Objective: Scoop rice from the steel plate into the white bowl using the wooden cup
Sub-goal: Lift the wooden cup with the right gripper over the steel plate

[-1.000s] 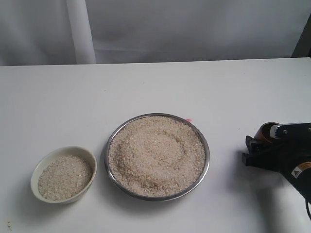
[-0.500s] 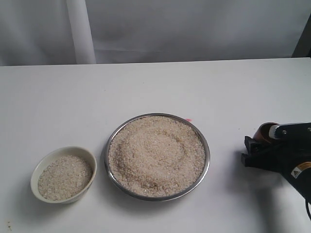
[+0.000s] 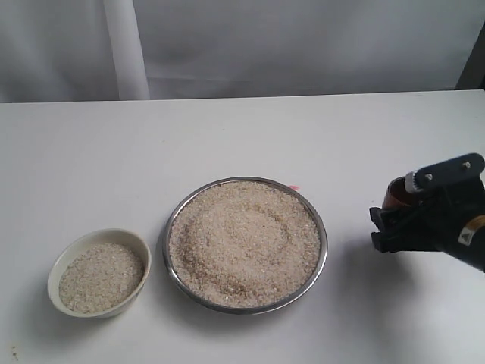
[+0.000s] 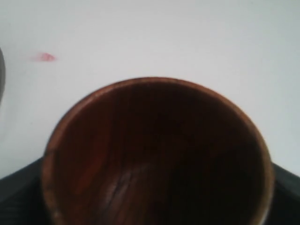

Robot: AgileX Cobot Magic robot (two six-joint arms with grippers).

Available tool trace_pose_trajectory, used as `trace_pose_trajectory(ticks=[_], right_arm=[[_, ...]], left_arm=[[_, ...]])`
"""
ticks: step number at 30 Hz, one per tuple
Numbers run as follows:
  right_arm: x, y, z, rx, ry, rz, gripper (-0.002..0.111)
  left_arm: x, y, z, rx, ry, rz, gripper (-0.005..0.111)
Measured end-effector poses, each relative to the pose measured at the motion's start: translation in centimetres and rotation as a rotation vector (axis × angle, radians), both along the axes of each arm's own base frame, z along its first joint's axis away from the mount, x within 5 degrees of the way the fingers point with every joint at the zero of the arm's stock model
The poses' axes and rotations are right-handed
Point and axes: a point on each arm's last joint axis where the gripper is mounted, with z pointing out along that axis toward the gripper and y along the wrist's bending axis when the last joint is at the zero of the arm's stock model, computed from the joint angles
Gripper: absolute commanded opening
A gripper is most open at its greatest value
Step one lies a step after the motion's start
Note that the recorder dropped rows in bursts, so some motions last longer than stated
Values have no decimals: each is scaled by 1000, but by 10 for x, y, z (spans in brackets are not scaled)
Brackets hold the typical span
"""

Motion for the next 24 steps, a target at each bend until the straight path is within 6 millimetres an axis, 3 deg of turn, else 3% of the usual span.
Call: trace_pose_trajectory(ticks=[8, 12, 16, 20, 24], right_arm=[[13, 35, 82, -171, 119, 161, 0], [14, 62, 134, -384, 90, 301, 0], [6, 92, 168, -709, 37, 464, 0], [1, 118, 185, -944, -35, 568, 0], [3, 144, 180, -1162, -72, 671, 0]], left_arm=[[0, 0, 0, 0, 0, 0, 0], [0, 0, 0, 0, 0, 0, 0], [0, 0, 0, 0, 0, 0, 0], [0, 0, 0, 0, 0, 0, 0], [0, 0, 0, 0, 0, 0, 0]])
